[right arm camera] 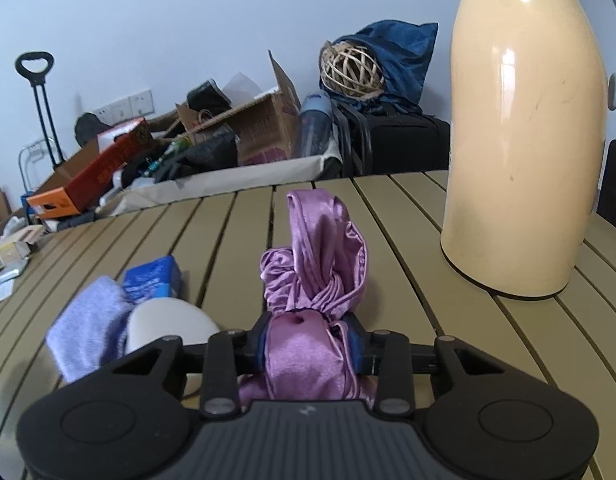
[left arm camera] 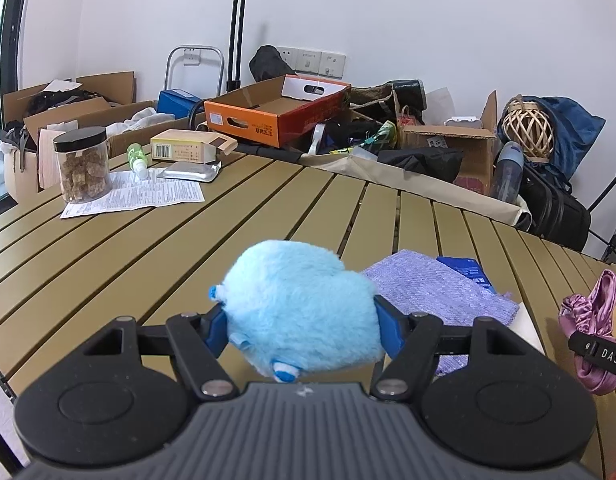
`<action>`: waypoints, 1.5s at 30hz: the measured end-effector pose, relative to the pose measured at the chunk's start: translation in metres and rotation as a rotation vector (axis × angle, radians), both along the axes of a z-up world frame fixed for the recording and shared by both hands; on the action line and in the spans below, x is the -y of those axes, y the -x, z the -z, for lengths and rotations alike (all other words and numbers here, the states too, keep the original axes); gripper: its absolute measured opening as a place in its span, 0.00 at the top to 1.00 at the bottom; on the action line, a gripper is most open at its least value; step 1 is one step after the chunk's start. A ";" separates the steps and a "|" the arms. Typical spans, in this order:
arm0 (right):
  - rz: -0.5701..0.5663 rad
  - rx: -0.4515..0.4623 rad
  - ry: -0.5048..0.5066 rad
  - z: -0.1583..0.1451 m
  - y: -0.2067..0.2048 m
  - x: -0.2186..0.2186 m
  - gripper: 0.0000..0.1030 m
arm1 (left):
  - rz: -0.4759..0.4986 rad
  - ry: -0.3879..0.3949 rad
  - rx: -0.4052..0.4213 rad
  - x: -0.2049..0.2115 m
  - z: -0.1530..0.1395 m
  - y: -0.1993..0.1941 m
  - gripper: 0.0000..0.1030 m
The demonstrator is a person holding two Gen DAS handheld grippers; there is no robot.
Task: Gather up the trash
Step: 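Carry the blue plush and pink bow down toward the black trash bin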
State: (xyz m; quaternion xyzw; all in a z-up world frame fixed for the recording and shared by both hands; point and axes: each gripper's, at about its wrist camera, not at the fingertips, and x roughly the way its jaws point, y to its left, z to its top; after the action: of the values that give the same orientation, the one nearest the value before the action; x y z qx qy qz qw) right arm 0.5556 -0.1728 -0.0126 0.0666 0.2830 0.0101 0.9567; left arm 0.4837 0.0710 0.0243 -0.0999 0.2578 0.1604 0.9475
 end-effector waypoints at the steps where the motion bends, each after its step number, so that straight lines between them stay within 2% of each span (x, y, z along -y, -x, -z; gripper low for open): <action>1: -0.006 0.005 -0.005 -0.001 0.003 0.000 0.66 | 0.002 0.001 0.003 0.000 -0.001 0.002 0.31; 12: -0.101 0.073 0.014 -0.022 0.055 -0.005 0.68 | 0.011 -0.019 0.030 -0.006 -0.007 0.032 0.31; 24: -0.197 0.147 0.050 -0.039 0.137 -0.014 0.68 | 0.049 -0.041 0.085 -0.008 -0.008 0.084 0.31; 38: -0.228 0.166 0.029 -0.030 0.223 0.000 0.67 | 0.099 -0.067 0.099 -0.012 0.015 0.165 0.31; 45: -0.235 0.159 0.043 -0.014 0.265 0.007 0.67 | 0.139 -0.087 0.058 -0.012 0.036 0.200 0.31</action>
State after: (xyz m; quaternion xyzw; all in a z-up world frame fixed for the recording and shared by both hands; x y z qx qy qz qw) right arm 0.2902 -0.1794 0.0013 0.0116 0.2121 0.1214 0.9696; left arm 0.2837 0.0828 -0.0112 -0.0449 0.2295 0.1023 0.9669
